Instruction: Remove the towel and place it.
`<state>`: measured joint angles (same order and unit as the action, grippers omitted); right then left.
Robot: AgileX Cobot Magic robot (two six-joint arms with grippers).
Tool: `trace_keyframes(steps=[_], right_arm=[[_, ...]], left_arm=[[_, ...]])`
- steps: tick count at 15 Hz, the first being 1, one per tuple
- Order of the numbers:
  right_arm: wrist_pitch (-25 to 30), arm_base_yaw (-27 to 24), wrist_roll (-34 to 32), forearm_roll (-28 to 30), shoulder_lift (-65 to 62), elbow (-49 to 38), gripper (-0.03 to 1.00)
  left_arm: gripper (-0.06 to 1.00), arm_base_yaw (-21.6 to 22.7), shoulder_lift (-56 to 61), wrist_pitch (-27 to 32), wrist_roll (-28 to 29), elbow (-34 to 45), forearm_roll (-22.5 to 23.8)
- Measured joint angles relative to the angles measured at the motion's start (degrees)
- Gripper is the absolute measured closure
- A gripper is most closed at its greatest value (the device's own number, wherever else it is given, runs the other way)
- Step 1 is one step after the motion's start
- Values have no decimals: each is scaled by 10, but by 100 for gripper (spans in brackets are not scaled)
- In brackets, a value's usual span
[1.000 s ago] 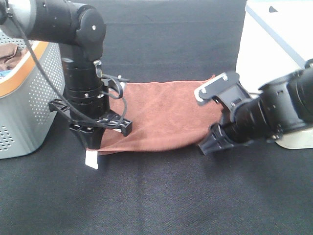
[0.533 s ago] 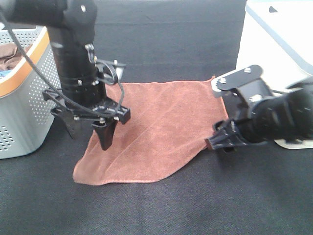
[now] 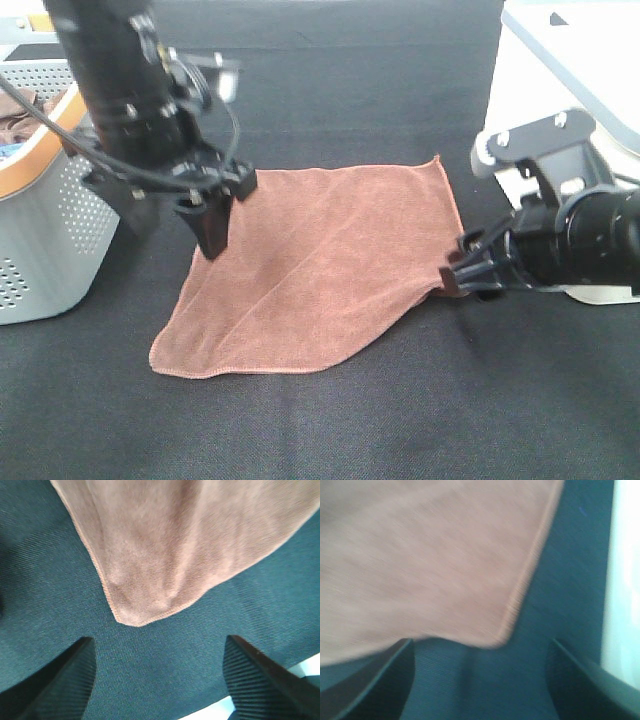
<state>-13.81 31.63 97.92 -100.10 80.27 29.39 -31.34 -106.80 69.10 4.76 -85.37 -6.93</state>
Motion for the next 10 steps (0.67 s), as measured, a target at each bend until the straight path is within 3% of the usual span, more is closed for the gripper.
trace_keyframes(steps=[3,5,6,10], right_arm=[[203,0,-33,0,-30,1,27],[343,0,-110,26,-32,2,27],[386,0,-217,115,-32,2,27],[460,0,-642,547,-41,38,27]], left_arm=[[26,0,45,0,-1,0,0],[26,0,73,1,-2,0,0],[26,0,95,1,-2,0,0],[26,0,155,2,-3,1,1]])
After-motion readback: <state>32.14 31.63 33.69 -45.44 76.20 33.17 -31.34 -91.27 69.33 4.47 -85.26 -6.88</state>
